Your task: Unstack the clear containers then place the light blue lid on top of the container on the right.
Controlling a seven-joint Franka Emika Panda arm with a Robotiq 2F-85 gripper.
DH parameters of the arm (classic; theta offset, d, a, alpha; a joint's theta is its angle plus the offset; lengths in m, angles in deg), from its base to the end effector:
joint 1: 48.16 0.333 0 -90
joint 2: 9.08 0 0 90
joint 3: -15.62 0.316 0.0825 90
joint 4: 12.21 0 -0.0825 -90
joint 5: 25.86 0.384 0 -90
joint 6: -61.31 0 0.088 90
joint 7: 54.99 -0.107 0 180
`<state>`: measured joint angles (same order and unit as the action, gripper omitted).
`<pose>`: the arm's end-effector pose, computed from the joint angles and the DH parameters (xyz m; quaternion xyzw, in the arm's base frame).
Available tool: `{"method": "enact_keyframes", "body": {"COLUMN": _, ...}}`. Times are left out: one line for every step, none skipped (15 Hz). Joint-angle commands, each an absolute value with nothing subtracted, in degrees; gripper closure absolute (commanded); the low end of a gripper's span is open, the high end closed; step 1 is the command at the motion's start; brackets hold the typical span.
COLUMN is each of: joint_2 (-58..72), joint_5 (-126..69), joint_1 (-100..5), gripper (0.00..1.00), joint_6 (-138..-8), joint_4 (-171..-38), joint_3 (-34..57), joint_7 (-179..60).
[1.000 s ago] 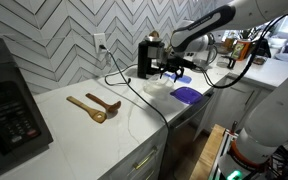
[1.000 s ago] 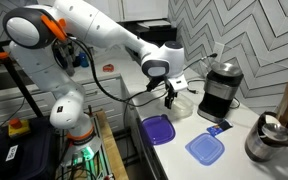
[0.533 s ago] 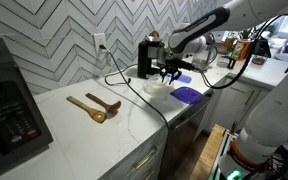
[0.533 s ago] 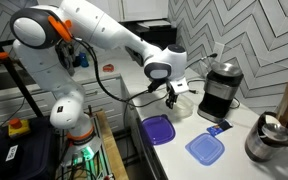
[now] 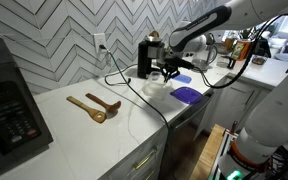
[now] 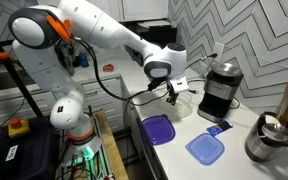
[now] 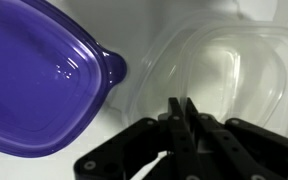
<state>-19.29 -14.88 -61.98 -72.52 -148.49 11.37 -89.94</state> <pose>0.4629 -0.1482 0.4051 -0.8609 0.4979 -0.0542 0.0888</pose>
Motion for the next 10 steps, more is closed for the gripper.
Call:
{"method": "enact_keyframes", "body": {"joint_2": -22.72, "joint_5": -15.76, "joint_1": -60.73, "gripper": 0.98, "joint_6": -71.88, "joint_4": -149.14, "joint_3": 11.15, "joint_7": -92.34}}
{"method": "enact_keyframes", "body": {"joint_2": -23.37, "joint_5": -15.9, "joint_1": -60.6, "gripper": 0.98, "joint_6": -71.78, "joint_4": -149.11, "joint_3": 11.31, "joint_7": -92.51}}
{"method": "enact_keyframes", "body": {"joint_2": -24.34, "joint_5": -16.14, "joint_1": -60.46, "gripper": 0.98, "joint_6": -71.33, "joint_4": -149.07, "joint_3": 11.55, "joint_7": -92.73}}
{"method": "enact_keyframes", "body": {"joint_2": -25.21, "joint_5": -16.48, "joint_1": -60.35, "gripper": 0.98, "joint_6": -71.06, "joint_4": -149.1, "joint_3": 11.85, "joint_7": -93.07}}
{"method": "enact_keyframes", "body": {"joint_2": -26.43, "joint_5": -17.2, "joint_1": -60.3, "gripper": 0.98, "joint_6": -70.3, "joint_4": -149.18, "joint_3": 12.26, "joint_7": -93.3}}
{"method": "enact_keyframes", "body": {"joint_2": -27.82, "joint_5": -17.66, "joint_1": -60.29, "gripper": 0.98, "joint_6": -69.77, "joint_4": -149.47, "joint_3": 12.58, "joint_7": -93.39}}
{"method": "enact_keyframes", "body": {"joint_2": -29.65, "joint_5": -18.74, "joint_1": -60.69, "gripper": 0.98, "joint_6": -68.79, "joint_4": -150.0, "joint_3": 12.87, "joint_7": -93.7}}
{"method": "enact_keyframes", "body": {"joint_2": -31.22, "joint_5": -19.34, "joint_1": -61.02, "gripper": 0.98, "joint_6": -68.02, "joint_4": -150.48, "joint_3": 12.94, "joint_7": -93.83}}
{"method": "enact_keyframes", "body": {"joint_2": -33.48, "joint_5": -19.22, "joint_1": -61.42, "gripper": 0.98, "joint_6": -67.42, "joint_4": -151.37, "joint_3": 12.37, "joint_7": -93.27}}
{"method": "enact_keyframes", "body": {"joint_2": -34.95, "joint_5": -19.8, "joint_1": -61.87, "gripper": 0.98, "joint_6": -66.53, "joint_4": -151.67, "joint_3": 12.21, "joint_7": -93.05}}
